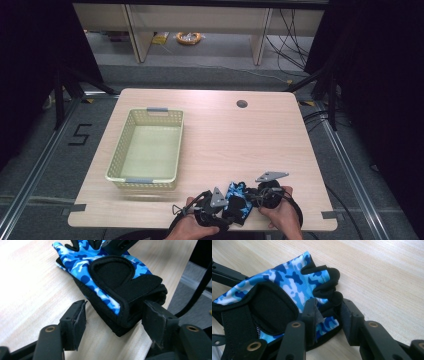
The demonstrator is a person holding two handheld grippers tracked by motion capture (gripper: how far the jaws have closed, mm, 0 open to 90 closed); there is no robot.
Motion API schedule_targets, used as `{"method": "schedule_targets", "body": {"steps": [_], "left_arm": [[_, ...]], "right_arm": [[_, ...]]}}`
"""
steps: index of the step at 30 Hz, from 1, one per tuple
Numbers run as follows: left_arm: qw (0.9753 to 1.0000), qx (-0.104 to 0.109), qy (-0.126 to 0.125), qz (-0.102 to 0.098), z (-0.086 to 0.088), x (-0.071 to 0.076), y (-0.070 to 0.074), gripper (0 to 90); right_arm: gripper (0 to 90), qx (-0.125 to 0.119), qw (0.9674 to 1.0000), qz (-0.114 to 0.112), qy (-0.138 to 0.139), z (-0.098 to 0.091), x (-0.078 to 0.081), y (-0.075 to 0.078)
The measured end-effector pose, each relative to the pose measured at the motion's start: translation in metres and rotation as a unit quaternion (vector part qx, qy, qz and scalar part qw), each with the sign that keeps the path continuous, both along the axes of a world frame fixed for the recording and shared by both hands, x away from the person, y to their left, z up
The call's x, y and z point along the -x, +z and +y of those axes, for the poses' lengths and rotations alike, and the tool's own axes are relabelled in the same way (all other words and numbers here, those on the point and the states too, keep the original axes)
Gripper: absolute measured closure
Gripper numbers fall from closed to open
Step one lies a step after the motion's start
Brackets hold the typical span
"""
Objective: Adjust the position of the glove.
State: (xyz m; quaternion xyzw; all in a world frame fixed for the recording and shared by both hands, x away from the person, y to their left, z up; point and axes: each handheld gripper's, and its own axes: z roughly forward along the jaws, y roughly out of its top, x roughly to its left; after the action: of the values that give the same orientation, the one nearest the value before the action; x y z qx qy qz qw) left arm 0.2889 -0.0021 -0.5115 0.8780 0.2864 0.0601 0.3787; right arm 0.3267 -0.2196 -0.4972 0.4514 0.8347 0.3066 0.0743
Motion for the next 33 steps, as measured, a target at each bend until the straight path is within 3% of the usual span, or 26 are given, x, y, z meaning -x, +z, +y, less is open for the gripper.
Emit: {"method": "schedule_targets", "body": {"steps": [3,5,6,7,9,12,13,16,18,20,22,23,24,25,27,29,32,33], "left_arm": [[0.9997,-0.004,-0.020,-0.012,-0.002,0.004,0.000,50.3],[0.9995,-0.007,-0.025,-0.019,-0.001,0.004,0.000,56.0],[0.9997,0.000,-0.023,-0.010,-0.001,0.004,0.000,56.0],[0.9995,-0.005,-0.026,-0.018,0.000,0.003,0.000,59.8],[0.9994,0.003,-0.028,-0.021,0.001,0.003,-0.001,68.6],[0.9993,0.004,-0.032,-0.020,0.002,0.002,-0.001,71.1],[0.9994,0.012,-0.031,-0.012,0.002,0.002,-0.002,73.0],[0.9992,0.011,-0.033,-0.018,0.003,0.000,-0.001,75.0],[0.9994,0.016,-0.028,-0.016,0.004,0.001,-0.002,76.2],[0.9990,0.007,-0.034,-0.028,0.005,-0.001,0.000,77.9],[0.9993,0.013,-0.025,-0.024,0.006,-0.002,0.000,78.8],[0.9989,0.008,-0.032,-0.034,0.007,-0.003,0.001,78.8],[0.9991,0.018,-0.028,-0.026,0.007,-0.002,0.001,78.9],[0.9990,0.019,-0.024,-0.031,0.008,-0.002,0.002,79.1],[0.9988,0.017,-0.029,-0.034,0.010,-0.003,0.005,79.4],[0.9988,0.016,-0.029,-0.036,0.014,-0.005,0.007,79.6],[0.9988,0.026,-0.020,-0.036,0.020,-0.006,0.010,79.9],[0.9988,0.024,-0.018,-0.037,0.022,-0.006,0.011,79.9]], "right_arm": [[67.6,0.002,1.0000,-0.005,0.006,-0.002,0.000,0.000],[69.6,0.001,1.0000,-0.004,0.008,-0.003,0.000,0.000],[69.6,0.001,1.0000,-0.004,0.008,-0.003,0.000,0.000],[70.9,-0.003,0.9999,-0.013,0.008,-0.004,0.000,-0.002],[75.6,-0.013,0.9999,0.002,0.008,-0.007,0.000,-0.002],[79.0,-0.028,0.9996,0.003,0.002,-0.008,0.000,-0.003],[81.0,-0.023,0.9997,0.008,0.006,-0.008,0.001,-0.002],[82.6,-0.025,0.9996,0.007,0.007,-0.008,0.001,-0.002],[83.2,-0.041,0.9988,0.021,0.015,-0.009,0.001,-0.002],[83.6,-0.039,0.9990,0.022,0.007,-0.009,0.002,0.000],[83.6,-0.027,0.9993,0.026,0.005,-0.010,0.003,0.004],[83.6,-0.026,0.9995,0.019,-0.004,-0.010,0.004,0.005],[83.7,-0.035,0.9994,-0.001,0.000,-0.011,0.003,0.005],[83.7,-0.049,0.9986,-0.014,-0.009,-0.009,0.004,0.004],[83.6,-0.042,0.9991,-0.009,-0.002,-0.010,0.004,0.009],[83.6,-0.060,0.9977,-0.031,-0.003,-0.007,0.003,0.008],[83.6,-0.059,0.9980,-0.023,0.004,-0.006,0.002,0.014],[83.6,-0.073,0.9967,-0.036,-0.001,-0.003,0.001,0.013]]}}
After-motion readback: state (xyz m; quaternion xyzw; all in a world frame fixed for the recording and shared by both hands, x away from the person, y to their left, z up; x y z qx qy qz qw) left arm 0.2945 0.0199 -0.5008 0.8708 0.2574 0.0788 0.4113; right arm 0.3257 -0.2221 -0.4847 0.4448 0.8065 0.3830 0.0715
